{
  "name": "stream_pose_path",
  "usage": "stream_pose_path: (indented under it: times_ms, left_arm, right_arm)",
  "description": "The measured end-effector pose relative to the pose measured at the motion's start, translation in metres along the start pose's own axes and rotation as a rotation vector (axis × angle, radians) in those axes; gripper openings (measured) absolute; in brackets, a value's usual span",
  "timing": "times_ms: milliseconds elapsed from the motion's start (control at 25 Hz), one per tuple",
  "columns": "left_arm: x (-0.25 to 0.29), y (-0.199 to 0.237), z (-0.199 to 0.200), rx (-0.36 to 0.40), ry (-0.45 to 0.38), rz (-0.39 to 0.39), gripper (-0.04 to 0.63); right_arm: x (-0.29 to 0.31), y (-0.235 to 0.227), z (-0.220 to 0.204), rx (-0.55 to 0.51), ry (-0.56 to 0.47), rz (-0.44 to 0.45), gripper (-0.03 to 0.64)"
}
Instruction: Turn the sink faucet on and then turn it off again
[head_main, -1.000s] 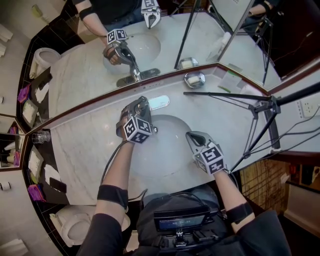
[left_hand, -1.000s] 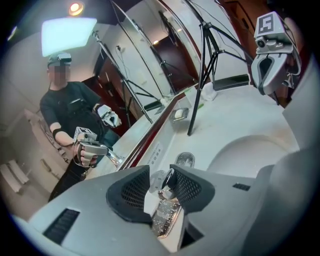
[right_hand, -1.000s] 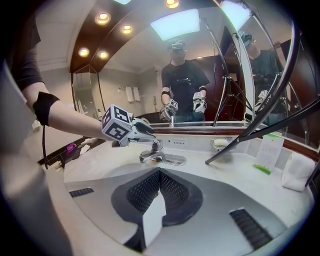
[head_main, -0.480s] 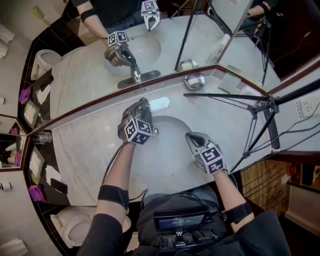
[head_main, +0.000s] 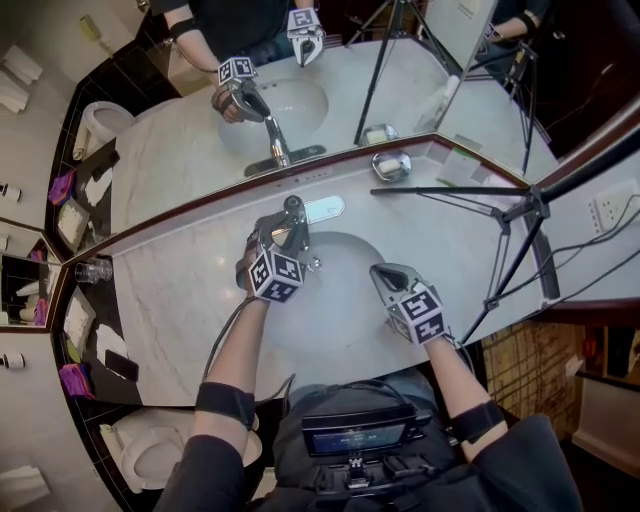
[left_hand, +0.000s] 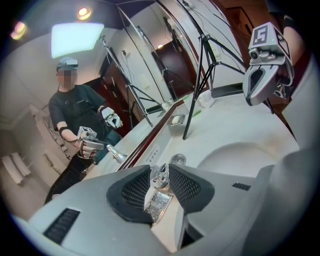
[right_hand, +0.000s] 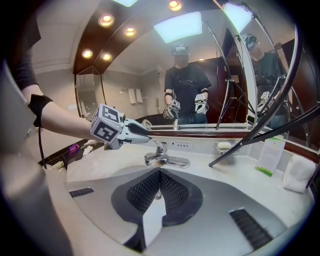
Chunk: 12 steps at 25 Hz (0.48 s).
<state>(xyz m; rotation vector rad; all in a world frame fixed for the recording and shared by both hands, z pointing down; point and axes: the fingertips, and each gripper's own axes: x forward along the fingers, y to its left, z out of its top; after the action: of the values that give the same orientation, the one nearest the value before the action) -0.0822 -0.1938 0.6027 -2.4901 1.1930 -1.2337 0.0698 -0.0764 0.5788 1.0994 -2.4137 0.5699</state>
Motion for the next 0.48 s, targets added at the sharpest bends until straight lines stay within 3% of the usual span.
stream_pose_path:
  times_ms: [160,240,320,480]
  left_arm:
    - [-0.030,-0.002,0.000,-0.046,-0.017,0.029,0.091]
    - [-0.045,-0.003,-0.001,-0.081,-0.023,0.052,0.042]
    - [-0.061,-0.002,-0.003,-0.140,-0.033,0.071,0.006]
    - [-0.095,-0.001,-0.004,-0.302,-0.074,0.093,0.005]
  right_arm:
    - [0.000,0.010,0.006,-0.020,-0.009,0.019,0.018]
    - [0.000,0.014,0.010,-0.029,-0.016,0.030,0.018]
    - [0.001,0.018,0.016,-0.040,-0.025,0.041,0.018]
    - [0.006,0.023,0.021,-0.063,-0.039,0.053,0.018]
